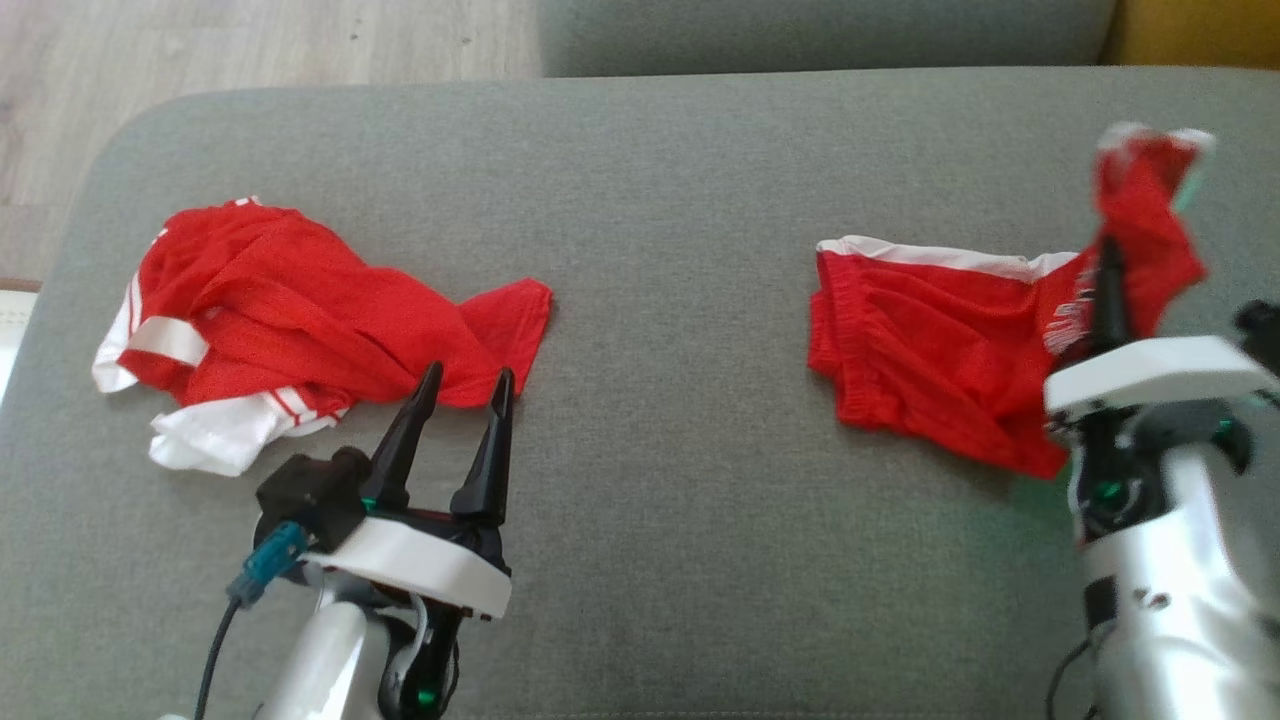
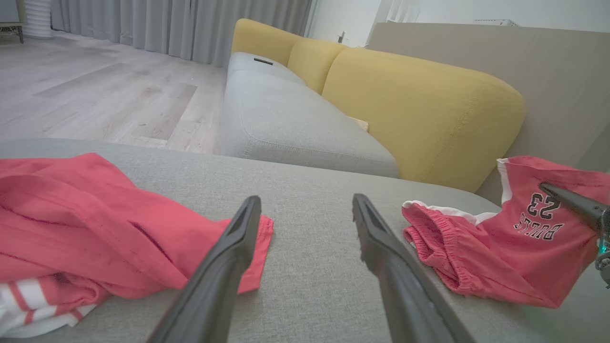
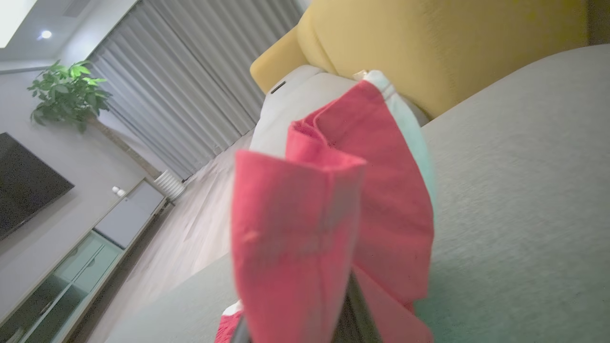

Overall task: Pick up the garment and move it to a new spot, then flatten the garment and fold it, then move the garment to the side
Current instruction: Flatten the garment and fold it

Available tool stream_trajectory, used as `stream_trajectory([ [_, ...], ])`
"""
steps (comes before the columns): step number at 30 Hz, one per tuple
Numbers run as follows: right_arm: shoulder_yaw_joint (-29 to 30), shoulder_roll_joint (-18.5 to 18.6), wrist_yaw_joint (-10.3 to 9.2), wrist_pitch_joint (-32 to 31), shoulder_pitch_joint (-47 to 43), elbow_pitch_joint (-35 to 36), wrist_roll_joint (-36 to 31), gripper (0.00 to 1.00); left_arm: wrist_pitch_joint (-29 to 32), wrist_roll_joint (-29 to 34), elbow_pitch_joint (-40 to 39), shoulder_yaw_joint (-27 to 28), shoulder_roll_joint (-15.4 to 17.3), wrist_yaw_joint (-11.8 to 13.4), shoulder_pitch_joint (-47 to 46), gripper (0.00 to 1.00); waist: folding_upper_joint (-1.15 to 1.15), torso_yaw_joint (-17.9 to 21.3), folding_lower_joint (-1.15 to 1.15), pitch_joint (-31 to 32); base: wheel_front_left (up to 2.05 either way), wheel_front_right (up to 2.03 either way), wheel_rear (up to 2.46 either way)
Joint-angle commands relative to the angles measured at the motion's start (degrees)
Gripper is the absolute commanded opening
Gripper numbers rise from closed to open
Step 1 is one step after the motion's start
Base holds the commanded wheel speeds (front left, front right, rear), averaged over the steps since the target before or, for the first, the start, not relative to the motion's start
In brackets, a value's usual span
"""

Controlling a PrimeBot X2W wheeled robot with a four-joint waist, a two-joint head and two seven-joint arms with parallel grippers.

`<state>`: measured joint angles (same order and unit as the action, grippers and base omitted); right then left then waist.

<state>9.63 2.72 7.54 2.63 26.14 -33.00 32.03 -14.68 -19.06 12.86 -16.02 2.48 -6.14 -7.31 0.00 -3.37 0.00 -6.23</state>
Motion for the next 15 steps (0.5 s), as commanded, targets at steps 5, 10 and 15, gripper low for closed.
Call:
stream_trajectory([
  [5, -9.44, 0.40, -0.05, 1.07, -1.80, 4.71, 3.31, 0.00, -0.32, 0.43, -1.87, 2.28, 0.40, -0.33, -1.05, 1.00, 0.00, -1.56, 0.00, 0.61, 0.00, 0.00, 0.00],
  [10, -14.86, 1.62, -0.05, 1.23, -2.80, 4.43, 4.45, 0.00, -0.32, 0.35, -1.88, 2.44, 0.40, -0.30, -0.67, 1.00, 0.00, -2.76, 0.00, 0.76, 0.00, 0.00, 0.00],
  [15, -18.41, 2.58, -0.05, 1.38, -3.16, 3.46, 5.41, 0.00, -0.32, 0.16, -1.93, 2.51, 0.40, -0.21, -0.41, 1.00, 0.00, -3.51, 0.00, 0.76, 0.00, 0.00, 0.00],
])
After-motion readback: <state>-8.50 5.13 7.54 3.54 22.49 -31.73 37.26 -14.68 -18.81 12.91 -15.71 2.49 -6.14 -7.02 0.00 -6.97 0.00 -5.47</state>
